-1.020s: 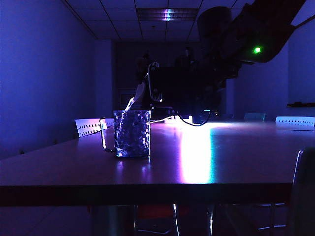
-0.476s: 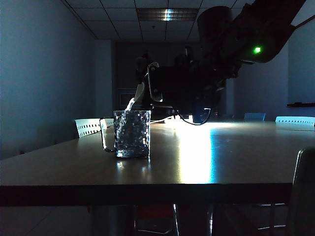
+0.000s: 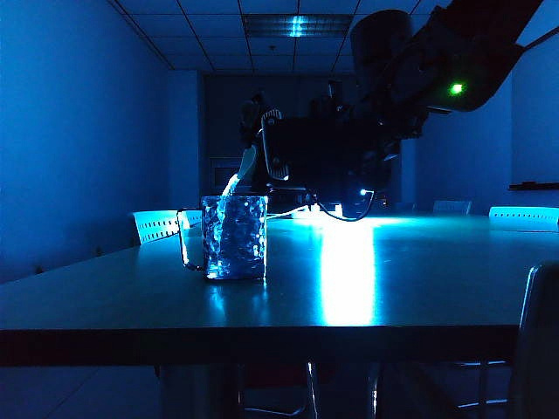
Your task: Pick up the black thermos cup, pour some water from it into the cup, and then put the thermos cup back on the table.
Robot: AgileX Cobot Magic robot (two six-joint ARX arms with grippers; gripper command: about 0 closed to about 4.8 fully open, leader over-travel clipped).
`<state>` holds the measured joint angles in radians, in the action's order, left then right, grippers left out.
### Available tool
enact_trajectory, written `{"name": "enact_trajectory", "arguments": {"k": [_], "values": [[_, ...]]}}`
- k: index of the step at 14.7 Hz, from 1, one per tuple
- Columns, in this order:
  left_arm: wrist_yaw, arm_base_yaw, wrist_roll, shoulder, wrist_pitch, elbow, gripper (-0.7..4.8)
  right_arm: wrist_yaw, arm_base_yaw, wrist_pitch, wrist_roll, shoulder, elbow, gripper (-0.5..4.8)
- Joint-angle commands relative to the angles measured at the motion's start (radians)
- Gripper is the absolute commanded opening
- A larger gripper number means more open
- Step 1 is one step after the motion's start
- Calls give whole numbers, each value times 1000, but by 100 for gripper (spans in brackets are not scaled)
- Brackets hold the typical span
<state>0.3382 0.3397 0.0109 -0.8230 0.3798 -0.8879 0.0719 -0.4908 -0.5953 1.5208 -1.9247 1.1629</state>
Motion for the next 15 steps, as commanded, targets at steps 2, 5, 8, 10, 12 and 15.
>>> {"name": "enact_trajectory", "arguments": {"k": [2,5,8,10,12,15], "values": [[7,0,8,2,2,-6,-6,5,-1,-98,6,17,14,107],[7,0,8,2,1,-6,-6,5,-1,-98,6,17,14,107],[7,0,8,2,1,-6,-6,5,-1,-98,6,17,14,107],[7,0,8,2,1,-6,-6,5,-1,-97,6,17,14,107],[7,0,8,2,1,-6,-6,4,-1,-97,6,17,14,107],[7,0,8,2,1,-6,-6,0,-1,-87,-1,17,14,107]]}}
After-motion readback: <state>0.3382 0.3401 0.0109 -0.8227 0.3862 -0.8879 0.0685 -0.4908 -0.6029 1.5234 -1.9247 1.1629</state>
